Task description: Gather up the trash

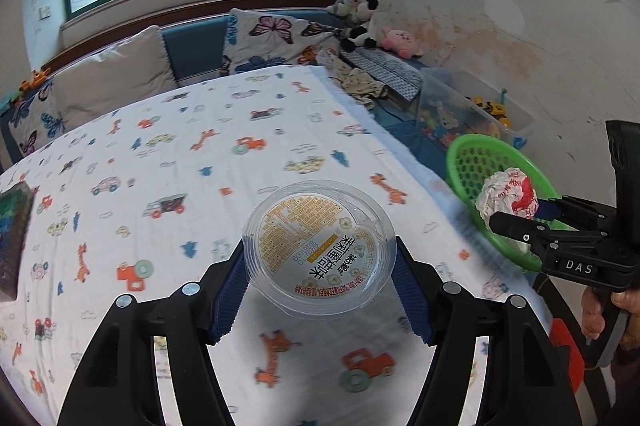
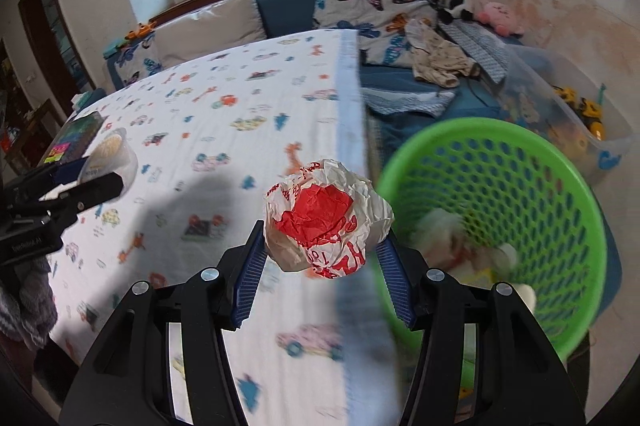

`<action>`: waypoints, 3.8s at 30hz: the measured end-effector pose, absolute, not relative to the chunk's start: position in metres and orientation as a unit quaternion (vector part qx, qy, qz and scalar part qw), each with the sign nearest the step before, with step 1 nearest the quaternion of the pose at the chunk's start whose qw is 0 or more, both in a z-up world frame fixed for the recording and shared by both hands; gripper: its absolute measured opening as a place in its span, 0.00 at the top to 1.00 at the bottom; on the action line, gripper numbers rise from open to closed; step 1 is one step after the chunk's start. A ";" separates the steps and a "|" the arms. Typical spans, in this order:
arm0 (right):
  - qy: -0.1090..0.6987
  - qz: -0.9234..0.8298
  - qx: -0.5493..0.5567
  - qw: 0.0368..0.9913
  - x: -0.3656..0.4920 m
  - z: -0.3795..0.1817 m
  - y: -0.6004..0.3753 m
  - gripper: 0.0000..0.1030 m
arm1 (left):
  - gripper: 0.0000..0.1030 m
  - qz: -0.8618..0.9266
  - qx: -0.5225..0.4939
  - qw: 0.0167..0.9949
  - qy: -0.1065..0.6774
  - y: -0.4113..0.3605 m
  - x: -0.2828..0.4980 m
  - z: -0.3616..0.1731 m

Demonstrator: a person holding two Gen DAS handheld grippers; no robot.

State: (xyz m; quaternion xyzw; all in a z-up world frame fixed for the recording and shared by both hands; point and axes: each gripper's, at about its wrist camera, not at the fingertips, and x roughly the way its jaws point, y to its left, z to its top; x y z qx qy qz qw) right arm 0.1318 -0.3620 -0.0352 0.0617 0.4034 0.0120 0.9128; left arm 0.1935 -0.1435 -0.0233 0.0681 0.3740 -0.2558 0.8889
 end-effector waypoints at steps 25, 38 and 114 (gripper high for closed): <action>0.403 -0.096 0.100 0.905 0.076 -0.048 -0.476 0.45 | 0.37 -0.340 0.115 0.861 0.361 -0.265 0.172 -0.009; 0.403 -0.112 0.109 0.902 0.075 -0.054 -0.499 0.41 | 0.37 -0.357 0.125 0.853 0.361 -0.301 0.176 -0.006; 0.363 -0.059 0.118 0.922 0.030 -0.034 -0.438 0.18 | 0.09 -0.348 0.094 0.856 0.370 -0.291 0.162 -0.010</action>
